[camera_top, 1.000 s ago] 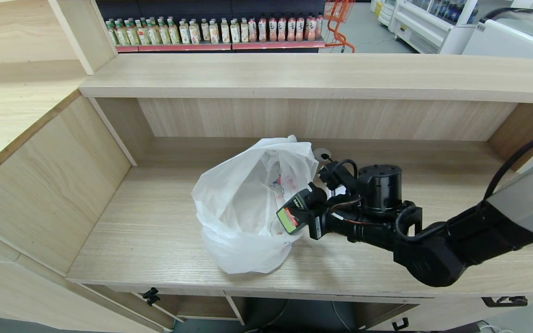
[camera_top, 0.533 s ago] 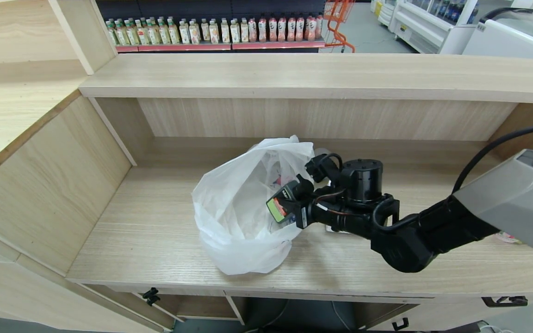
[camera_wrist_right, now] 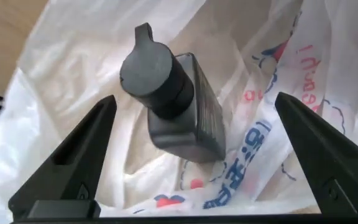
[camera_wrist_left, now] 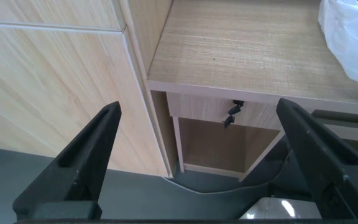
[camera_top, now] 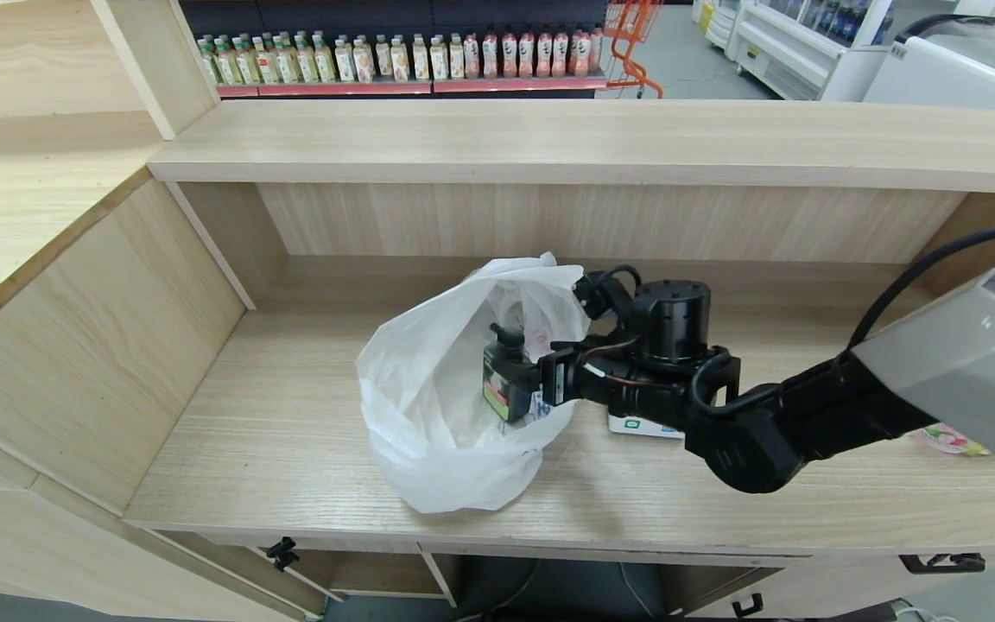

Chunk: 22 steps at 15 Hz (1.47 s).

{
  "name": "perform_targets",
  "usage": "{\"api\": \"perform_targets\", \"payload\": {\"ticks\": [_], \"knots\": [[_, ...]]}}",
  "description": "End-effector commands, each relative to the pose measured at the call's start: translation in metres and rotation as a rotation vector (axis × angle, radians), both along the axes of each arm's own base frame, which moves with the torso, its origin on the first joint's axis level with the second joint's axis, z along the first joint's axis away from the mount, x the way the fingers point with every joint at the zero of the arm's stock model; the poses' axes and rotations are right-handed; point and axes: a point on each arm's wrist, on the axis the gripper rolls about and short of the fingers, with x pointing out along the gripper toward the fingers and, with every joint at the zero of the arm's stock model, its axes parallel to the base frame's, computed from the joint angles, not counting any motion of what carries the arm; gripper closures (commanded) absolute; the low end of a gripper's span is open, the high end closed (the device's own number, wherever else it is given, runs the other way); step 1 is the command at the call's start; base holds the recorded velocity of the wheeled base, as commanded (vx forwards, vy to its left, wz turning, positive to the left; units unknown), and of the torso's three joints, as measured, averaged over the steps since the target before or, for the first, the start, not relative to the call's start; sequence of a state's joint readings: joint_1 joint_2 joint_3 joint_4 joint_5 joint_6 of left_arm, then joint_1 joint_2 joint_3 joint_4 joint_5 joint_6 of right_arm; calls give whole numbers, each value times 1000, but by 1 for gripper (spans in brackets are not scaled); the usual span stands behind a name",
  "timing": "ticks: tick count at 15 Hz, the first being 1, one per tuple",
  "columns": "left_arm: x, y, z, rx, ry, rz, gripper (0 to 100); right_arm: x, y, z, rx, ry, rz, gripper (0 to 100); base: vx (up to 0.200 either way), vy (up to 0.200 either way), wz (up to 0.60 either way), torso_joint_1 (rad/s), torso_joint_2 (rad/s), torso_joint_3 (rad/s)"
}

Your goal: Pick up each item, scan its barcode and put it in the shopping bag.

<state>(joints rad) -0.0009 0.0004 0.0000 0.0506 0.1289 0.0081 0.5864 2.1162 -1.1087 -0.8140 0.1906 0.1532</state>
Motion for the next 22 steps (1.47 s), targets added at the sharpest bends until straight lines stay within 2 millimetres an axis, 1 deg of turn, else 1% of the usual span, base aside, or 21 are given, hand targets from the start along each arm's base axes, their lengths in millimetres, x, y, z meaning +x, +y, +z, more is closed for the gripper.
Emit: {"api": "perform_targets", "payload": {"ticks": [1, 2, 3, 4, 6, 8, 9, 10, 11, 12, 14, 20, 22], "knots": [[0, 0, 0, 0, 0, -1, 0, -13, -25, 44, 134, 44, -32, 0, 0, 0, 0, 0, 0, 0], [0, 0, 0, 0, 0, -1, 0, -18, -30, 56, 181, 58, -20, 0, 0, 0, 0, 0, 0, 0], [0, 0, 0, 1, 0, -1, 0, -35, -45, 90, 290, 71, 24, 0, 0, 0, 0, 0, 0, 0], [0, 0, 0, 0, 0, -1, 0, -56, -58, 115, 332, 64, 52, 0, 0, 0, 0, 0, 0, 0], [0, 0, 0, 0, 0, -1, 0, -89, -80, 143, 353, 72, 39, 0, 0, 0, 0, 0, 0, 0], [0, 0, 0, 0, 0, -1, 0, -105, -114, 157, 312, 67, -54, 0, 0, 0, 0, 0, 0, 0], [0, 0, 0, 0, 0, 1, 0, -113, -125, 160, 287, 60, -80, 0, 0, 0, 0, 0, 0, 0], [0, 0, 0, 0, 0, -1, 0, -115, -131, 160, 282, 64, -101, 0, 0, 0, 0, 0, 0, 0], [0, 0, 0, 0, 0, -1, 0, -118, -142, 154, 273, 83, -142, 0, 0, 0, 0, 0, 0, 0], [0, 0, 0, 0, 0, 1, 0, -121, -147, 151, 268, 89, -159, 0, 0, 0, 0, 0, 0, 0], [0, 0, 0, 0, 1, -1, 0, -123, -154, 144, 254, 100, -185, 0, 0, 0, 0, 0, 0, 0], [0, 0, 0, 0, 1, -1, 0, -121, -164, 139, 243, 100, -231, 0, -200, 0, 0, -1, 2, 2], [0, 0, 0, 0, 0, -1, 0, -120, -170, 141, 246, 88, -267, 0, 0, 0, 0, 0, 0, 0]]}}
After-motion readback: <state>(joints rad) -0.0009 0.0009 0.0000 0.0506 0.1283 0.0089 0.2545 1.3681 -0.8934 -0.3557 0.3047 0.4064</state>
